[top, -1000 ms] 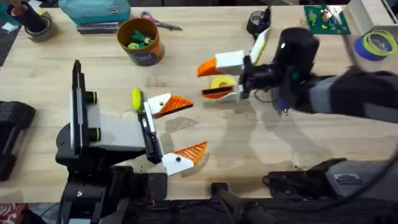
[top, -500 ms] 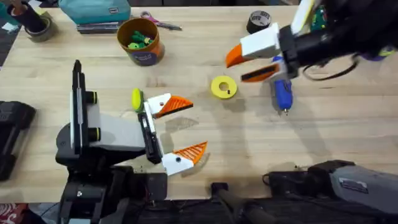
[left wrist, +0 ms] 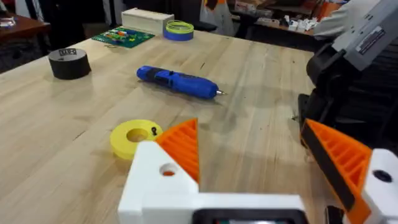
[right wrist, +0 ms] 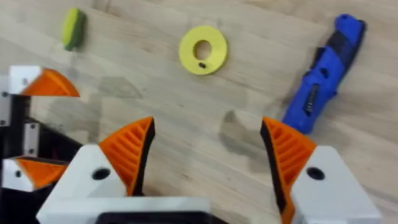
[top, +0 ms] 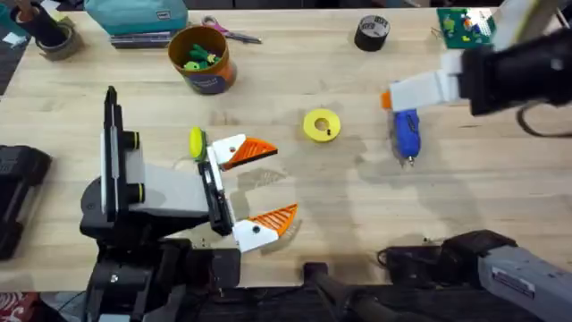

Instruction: Pick up the gripper from the table and insert it into the empty holder that is missing its gripper. Then pick up a screw, insert it into the mounting hole, and use the screwdriver to tighten it. Finally, clean up the table by picking up the vegetable and placing it into the bucket.

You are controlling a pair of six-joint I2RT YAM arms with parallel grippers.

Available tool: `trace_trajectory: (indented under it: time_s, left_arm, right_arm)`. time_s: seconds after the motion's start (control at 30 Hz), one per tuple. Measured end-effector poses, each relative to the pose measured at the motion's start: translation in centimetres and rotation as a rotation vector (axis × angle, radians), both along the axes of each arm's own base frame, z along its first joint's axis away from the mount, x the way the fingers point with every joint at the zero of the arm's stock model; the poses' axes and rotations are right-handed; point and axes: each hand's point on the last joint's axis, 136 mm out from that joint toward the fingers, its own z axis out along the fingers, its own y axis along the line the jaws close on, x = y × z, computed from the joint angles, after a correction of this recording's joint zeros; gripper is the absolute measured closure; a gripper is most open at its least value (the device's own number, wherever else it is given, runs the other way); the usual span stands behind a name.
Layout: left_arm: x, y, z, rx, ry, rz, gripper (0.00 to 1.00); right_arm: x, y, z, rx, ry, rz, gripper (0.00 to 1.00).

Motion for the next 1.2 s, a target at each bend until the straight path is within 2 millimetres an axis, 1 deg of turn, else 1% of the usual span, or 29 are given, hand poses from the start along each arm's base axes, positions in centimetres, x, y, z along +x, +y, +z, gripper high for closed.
trace_trajectory:
  time_s: [0.1,0.27,0.47,0.6,0.7,0.77,0.97,1.0,1.03,1.2]
  left_arm:
    - [0.0,0.0,0.0,0.0,0.0,0.0,0.015]
    - [0.0,0.0,0.0,0.0,0.0,0.0,0.015]
    - [0.0,0.0,0.0,0.0,0.0,0.0,0.015]
    - [0.0,0.0,0.0,0.0,0.0,0.0,0.015]
    - [0.0,0.0,0.0,0.0,0.0,0.0,0.015]
    - [0.0,0.0,0.0,0.0,0.0,0.0,0.015]
    - [0.0,0.0,0.0,0.0,0.0,0.0,0.016]
    - [0.0,0.0,0.0,0.0,0.0,0.0,0.015]
    - [0.0,0.0,0.0,0.0,0.0,0.0,0.015]
    - [0.0,0.0,0.0,0.0,0.0,0.0,0.015]
  right_arm:
    - [-0.8,-1.2,0.4,-0.058,-0.038,-0.016,0.007]
    - [-1.1,-2.8,0.5,-0.138,-0.07,-0.046,0.007]
    - [-1.1,-3.5,0.5,-0.18,-0.082,-0.056,0.006]
    - [-1.1,-3.5,0.5,-0.189,-0.087,-0.05,0.006]
    - [-0.9,-2.9,0.5,-0.187,-0.103,-0.023,0.006]
    - [-1.1,-2.1,0.1,-0.187,-0.102,0.011,0.006]
    - [-2.5,-0.4,-2.7,-0.205,-0.034,0.109,0.006]
    - [-2.5,-0.1,-3.1,-0.207,-0.029,0.121,0.006]
    - [-2.1,0.9,-4.5,-0.214,-0.006,0.157,0.007]
    - [-0.9,1.6,-5.8,-0.213,0.017,0.149,0.007]
